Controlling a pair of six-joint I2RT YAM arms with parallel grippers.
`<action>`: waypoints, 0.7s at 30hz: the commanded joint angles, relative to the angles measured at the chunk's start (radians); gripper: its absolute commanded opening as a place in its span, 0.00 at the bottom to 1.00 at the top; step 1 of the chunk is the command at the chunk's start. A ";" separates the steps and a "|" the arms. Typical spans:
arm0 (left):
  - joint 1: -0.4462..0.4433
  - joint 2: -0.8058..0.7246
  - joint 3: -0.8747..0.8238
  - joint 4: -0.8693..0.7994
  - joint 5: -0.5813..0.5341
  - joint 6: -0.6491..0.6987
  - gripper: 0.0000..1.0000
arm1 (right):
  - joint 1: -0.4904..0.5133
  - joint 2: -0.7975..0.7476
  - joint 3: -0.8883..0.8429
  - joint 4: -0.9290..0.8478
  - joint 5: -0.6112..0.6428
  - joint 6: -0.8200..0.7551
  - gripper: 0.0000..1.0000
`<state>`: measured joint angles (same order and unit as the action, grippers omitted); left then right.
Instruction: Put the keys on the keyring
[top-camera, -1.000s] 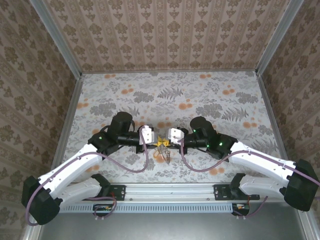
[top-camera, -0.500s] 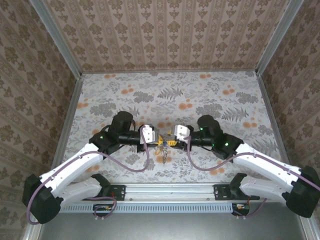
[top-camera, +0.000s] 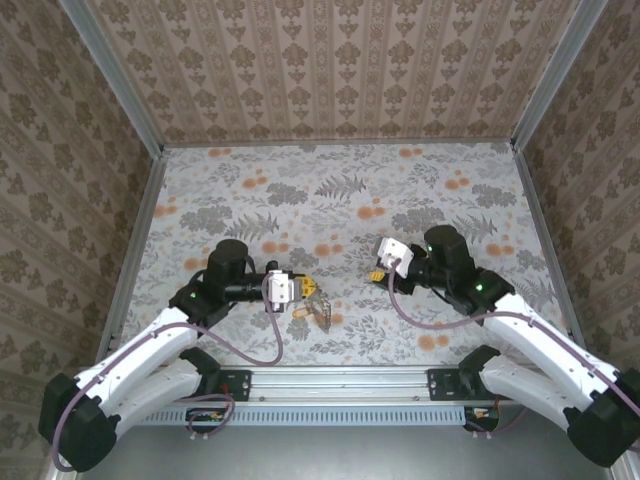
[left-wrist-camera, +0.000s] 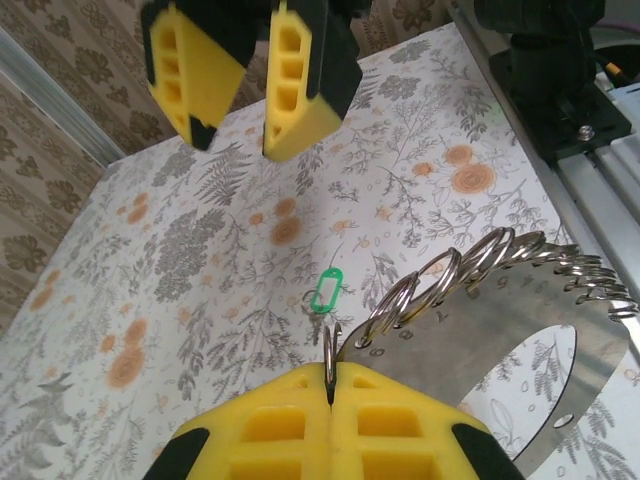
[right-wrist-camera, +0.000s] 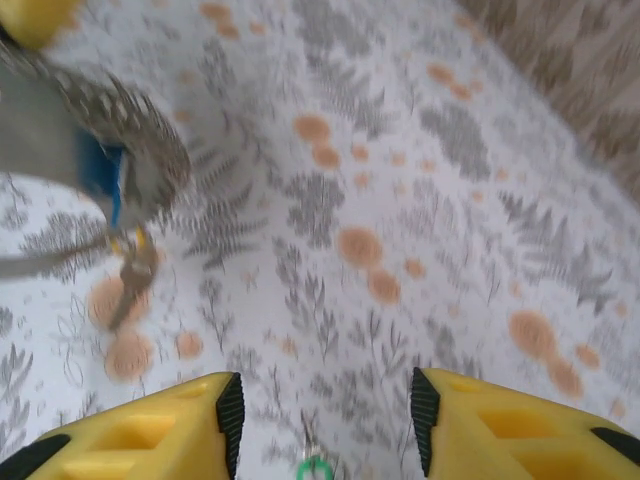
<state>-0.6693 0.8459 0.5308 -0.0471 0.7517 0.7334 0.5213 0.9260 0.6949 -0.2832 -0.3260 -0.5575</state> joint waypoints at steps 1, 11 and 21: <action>0.022 -0.015 -0.004 0.044 0.018 0.082 0.00 | -0.046 0.104 0.077 -0.182 0.049 -0.045 0.48; 0.125 0.033 -0.012 0.104 0.049 0.011 0.00 | -0.228 0.456 0.214 -0.249 -0.082 0.177 0.41; 0.149 0.051 -0.023 0.178 0.018 -0.105 0.00 | -0.219 0.700 0.390 -0.484 -0.002 0.701 0.39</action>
<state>-0.5316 0.8913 0.5144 0.0628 0.7544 0.6842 0.2928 1.5963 1.0237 -0.6319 -0.3702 -0.2001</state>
